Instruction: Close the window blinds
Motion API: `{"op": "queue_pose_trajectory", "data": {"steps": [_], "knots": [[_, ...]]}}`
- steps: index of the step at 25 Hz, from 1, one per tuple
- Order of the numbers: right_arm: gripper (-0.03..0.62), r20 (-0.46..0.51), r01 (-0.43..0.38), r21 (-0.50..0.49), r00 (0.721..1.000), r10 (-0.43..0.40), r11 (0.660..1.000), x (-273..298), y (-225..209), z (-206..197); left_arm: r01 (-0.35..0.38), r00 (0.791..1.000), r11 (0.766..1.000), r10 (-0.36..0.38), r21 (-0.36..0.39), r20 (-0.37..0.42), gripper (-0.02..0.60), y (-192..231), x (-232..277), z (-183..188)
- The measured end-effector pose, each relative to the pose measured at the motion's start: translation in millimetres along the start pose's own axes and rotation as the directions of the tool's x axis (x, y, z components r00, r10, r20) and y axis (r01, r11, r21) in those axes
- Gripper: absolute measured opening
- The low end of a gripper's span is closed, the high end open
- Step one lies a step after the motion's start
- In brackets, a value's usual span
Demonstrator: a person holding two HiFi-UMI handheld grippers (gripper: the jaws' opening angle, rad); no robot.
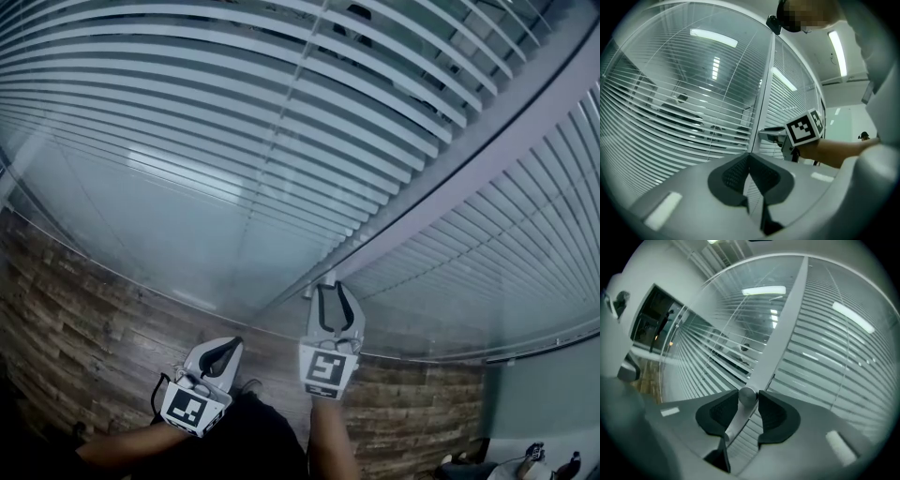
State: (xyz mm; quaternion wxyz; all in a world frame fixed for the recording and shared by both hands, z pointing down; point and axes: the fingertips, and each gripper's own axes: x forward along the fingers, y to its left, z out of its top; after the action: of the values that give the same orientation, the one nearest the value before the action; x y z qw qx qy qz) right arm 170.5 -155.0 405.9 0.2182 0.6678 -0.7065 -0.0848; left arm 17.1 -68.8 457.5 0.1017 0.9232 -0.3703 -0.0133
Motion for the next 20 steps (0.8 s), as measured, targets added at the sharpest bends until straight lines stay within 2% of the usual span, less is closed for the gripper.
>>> {"op": "queue_pose_trajectory", "data": {"steps": [1,2,4,7,10,12,15,17,18,20], "knots": [[0.144,0.016,-0.020,0.131,1.000,0.018,0.991,-0.9,-1.6,-2.1,0.002,1.000,1.000,-0.002,0.003,0.001,0.000,-0.2,-0.5,-1.9],[0.158,0.041,-0.047,0.277,0.998,0.037,0.960,-2.0,-3.1,-4.8,0.003,1.000,1.000,-0.003,0.004,0.000,0.000,0.1,-0.8,-4.3],[0.187,0.091,-0.089,0.490,0.995,0.050,0.867,-4.5,-5.3,-8.2,0.002,1.000,1.000,-0.002,-0.003,-0.012,0.000,0.6,-1.3,-8.9],[0.184,0.128,-0.089,0.613,0.992,0.013,0.785,-8.7,-10.1,-4.3,0.003,1.000,1.000,-0.003,-0.004,-0.013,0.000,-0.5,-3.0,-5.8],[0.170,0.142,-0.099,0.718,0.990,-0.006,0.689,-6.4,-10.0,-6.3,0.000,1.000,1.000,0.000,0.000,-0.008,0.000,1.2,-4.8,-5.8],[0.169,0.140,-0.107,0.758,0.990,0.000,0.644,-3.5,-8.2,-5.7,-0.002,1.000,1.000,0.002,0.001,-0.010,0.000,1.0,-5.8,-3.5],[0.141,0.131,-0.092,0.779,0.991,-0.017,0.620,-3.4,-10.4,-6.0,-0.008,1.000,1.000,0.008,0.002,-0.002,0.000,1.4,-7.0,0.5],[0.130,0.127,-0.087,0.771,0.992,-0.019,0.630,-3.5,-11.3,-7.0,-0.015,1.000,1.000,0.015,-0.002,0.000,0.000,4.0,-8.8,0.7],[0.130,0.121,-0.084,0.757,0.993,-0.014,0.648,-3.3,-11.1,-7.0,-0.019,1.000,1.000,0.019,-0.007,-0.005,0.000,5.6,-10.0,-0.2],[0.129,0.100,-0.073,0.694,0.995,0.004,0.716,-2.7,-10.2,-6.1,-0.028,1.000,1.000,0.027,-0.015,-0.013,0.000,8.8,-12.0,-1.7]]}}
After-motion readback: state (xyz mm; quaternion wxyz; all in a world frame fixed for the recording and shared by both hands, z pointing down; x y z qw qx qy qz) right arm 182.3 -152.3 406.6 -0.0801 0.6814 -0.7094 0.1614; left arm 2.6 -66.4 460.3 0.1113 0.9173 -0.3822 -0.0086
